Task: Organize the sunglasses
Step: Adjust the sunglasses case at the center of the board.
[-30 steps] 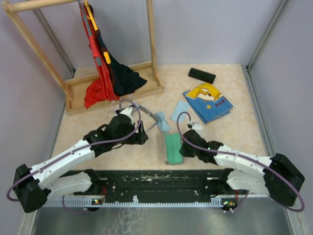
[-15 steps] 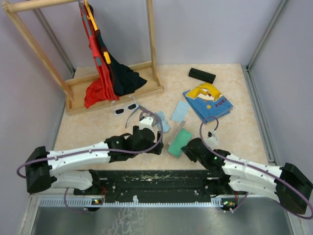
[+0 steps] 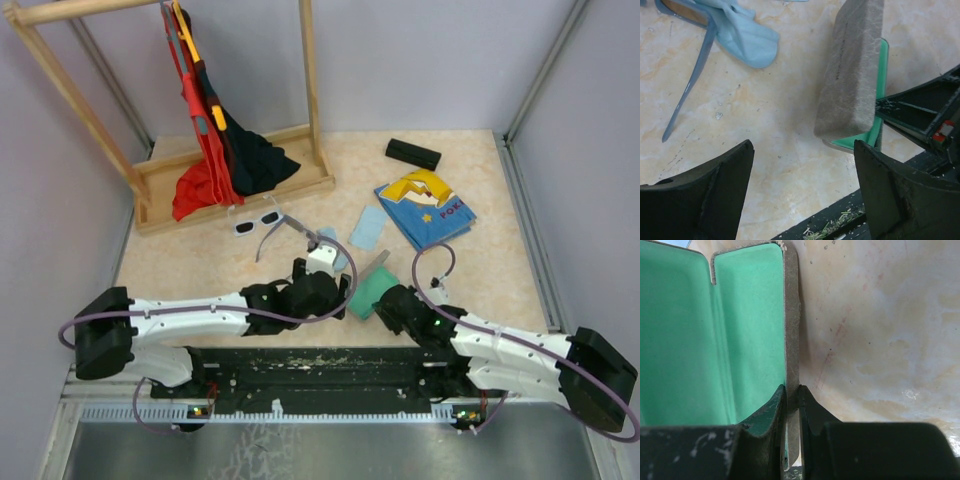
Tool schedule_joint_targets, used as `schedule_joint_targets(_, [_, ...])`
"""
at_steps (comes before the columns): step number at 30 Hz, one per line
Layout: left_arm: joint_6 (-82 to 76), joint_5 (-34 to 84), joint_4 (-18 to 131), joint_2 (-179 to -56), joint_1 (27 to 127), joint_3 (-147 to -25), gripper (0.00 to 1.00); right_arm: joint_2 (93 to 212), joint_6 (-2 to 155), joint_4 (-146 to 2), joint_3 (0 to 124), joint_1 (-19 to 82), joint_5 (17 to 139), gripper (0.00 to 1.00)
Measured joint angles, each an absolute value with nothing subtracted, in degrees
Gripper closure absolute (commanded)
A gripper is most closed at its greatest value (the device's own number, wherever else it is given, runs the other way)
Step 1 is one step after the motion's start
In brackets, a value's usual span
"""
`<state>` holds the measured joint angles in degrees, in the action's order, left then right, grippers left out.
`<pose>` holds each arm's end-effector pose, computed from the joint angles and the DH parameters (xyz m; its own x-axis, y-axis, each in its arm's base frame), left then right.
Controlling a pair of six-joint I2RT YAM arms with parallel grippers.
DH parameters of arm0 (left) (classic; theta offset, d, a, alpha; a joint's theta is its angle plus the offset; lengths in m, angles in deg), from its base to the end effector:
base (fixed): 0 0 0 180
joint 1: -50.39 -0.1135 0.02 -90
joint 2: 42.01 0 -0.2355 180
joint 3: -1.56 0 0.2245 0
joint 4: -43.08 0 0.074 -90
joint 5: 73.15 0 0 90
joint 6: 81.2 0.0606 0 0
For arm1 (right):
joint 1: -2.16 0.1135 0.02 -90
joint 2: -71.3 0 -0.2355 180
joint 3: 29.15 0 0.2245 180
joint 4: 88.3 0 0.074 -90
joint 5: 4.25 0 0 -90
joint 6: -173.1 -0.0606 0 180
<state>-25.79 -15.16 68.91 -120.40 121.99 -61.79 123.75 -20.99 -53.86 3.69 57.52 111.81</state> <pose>0.1202 -0.2596 0.2039 -0.5550 0.1433 -0.8194 0.4410 0.8859 -0.1438 0.1148 0.1193 0.1209 -0.4626 0.8632 -0.2020 0.5905 0.4700 0.6560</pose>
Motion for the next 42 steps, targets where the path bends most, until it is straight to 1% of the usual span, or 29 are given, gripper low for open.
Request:
schedule_joint_targets(4, [-25.48,-15.29,66.53,-120.55,123.32,-61.77,0.13,124.47,-22.22,-54.04,3.72,57.52,111.83,1.0])
schedule_joint_targets(8, [-28.83,-16.15,65.76,-122.3,123.43,-61.77,0.21,124.58,-24.29,-54.78,3.69,57.52,111.81,1.0])
schedule_joint_targets(10, [-31.25,-16.72,66.11,-124.07,123.41,-61.86,0.23,124.73,-25.63,-55.44,3.69,57.52,111.81,1.0])
schedule_joint_targets(17, [-38.9,-17.7,68.61,-129.62,123.43,-64.11,0.24,124.73,-27.75,-56.99,3.69,57.54,111.81,1.0])
schedule_joint_targets(22, [-40.72,-18.09,68.82,-131.37,123.43,-65.84,0.25,124.29,-27.92,-56.86,3.69,57.54,112.03,1.0])
schedule_joint_targets(25, [-40.91,-18.05,68.8,-132.64,123.43,-66.25,0.28,123.75,-27.37,-57.01,3.69,57.54,112.1,1.0])
schedule_joint_targets(30, [-41.61,-18.03,68.76,-135.02,123.43,-67.19,0.38,123.46,-26.37,-56.88,3.63,57.54,112.05,1.0])
schedule_joint_targets(32, [-41.79,-18.05,68.74,-135.48,123.43,-67.74,0.46,123.24,-26.13,-56.88,3.58,57.54,112.05,1.0])
schedule_joint_targets(33, [-41.83,-18.07,68.72,-135.65,123.43,-67.98,0.53,123.0,-25.95,-56.9,3.58,57.54,112.07,1.0])
schedule_joint_targets(35, [-41.92,-18.07,68.65,-136.0,123.43,-68.63,0.62,122.55,-25.43,-56.95,3.58,57.54,112.1,1.0])
schedule_joint_targets(39, [-42.01,-19.05,68.69,-136.38,123.41,-69.42,0.76,122.35,-24.47,-56.55,3.58,57.56,111.88,0.99])
schedule_joint_targets(42, [-42.62,-19.69,68.45,-136.46,123.04,-69.64,0.84,122.3,-24.4,-56.66,3.34,57.56,111.48,0.95])
